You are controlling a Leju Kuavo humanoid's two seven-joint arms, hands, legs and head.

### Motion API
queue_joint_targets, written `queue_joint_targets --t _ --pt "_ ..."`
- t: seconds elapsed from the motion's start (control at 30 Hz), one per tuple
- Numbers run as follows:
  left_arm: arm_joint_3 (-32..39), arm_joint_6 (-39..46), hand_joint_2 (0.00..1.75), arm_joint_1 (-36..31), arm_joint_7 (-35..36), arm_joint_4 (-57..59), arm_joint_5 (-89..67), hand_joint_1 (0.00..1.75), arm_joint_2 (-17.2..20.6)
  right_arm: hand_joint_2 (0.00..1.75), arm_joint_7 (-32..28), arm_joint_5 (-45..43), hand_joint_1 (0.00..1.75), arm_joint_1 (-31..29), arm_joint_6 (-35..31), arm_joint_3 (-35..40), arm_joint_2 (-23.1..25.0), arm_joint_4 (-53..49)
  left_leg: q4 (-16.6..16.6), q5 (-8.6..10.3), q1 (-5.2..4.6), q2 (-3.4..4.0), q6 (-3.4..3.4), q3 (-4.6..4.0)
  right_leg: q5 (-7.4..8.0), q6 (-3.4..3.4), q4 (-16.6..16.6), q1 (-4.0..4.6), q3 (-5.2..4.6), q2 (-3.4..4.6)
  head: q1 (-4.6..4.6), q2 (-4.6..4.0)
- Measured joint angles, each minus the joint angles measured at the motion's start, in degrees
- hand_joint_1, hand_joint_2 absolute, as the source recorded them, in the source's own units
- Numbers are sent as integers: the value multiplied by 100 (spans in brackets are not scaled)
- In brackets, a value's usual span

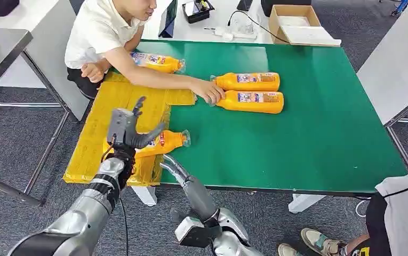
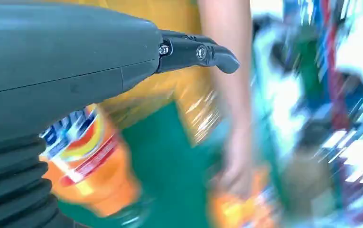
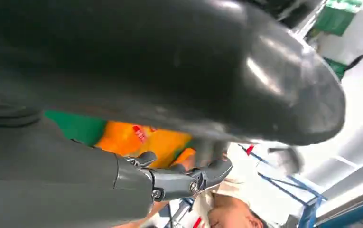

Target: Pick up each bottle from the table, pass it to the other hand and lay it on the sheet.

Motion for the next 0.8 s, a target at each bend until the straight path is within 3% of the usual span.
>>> queue_joint_targets --t 0.03,0.07,0.23,0.37,0.5,0.67,0.8 --pt "-28 33 175 143 55 -338 167 0 -11 0 2 18 0 41 -20 0 -22 -28 0 0 0 -2 0 -4 0 0 0 0 -3 -1 0 0" --pt "-65 44 175 242 102 -539 221 0 -11 175 0 24 0 61 -31 0 -39 -44 0 0 0 -8 0 -6 -3 0 -1 0 -4 -2 0 0" --pt "-225 201 175 588 -117 -1302 793 0 -15 175 0 -7 0 140 -112 0 -63 -122 0 0 0 0 0 -7 -2 0 0 0 -4 0 2 0" --pt "-442 418 175 1268 -110 -2616 2067 0 31 175 212 287 0 390 -705 -81 -201 -440 0 -1 0 2 0 -7 -2 0 -1 0 -6 1 -4 0" --pt "-804 869 175 2136 -164 -4121 2266 0 190 175 991 1592 0 616 -1820 -591 -668 -662 0 -9 -3 -9 4 -13 -6 0 -6 -2 -7 -2 0 0" --pt "-1073 1956 175 2889 -276 -5180 1931 0 282 175 1525 2650 0 747 -2460 -1692 -1302 -634 0 -18 -17 -7 17 -14 -4 4 -15 -14 -7 -2 0 0" --pt "-1279 1969 175 3199 -171 -5500 2031 0 330 175 1801 3321 0 682 -2647 -2368 -1583 -546 0 -14 -21 -5 21 -13 -1 7 -14 -17 -5 -1 -2 0"
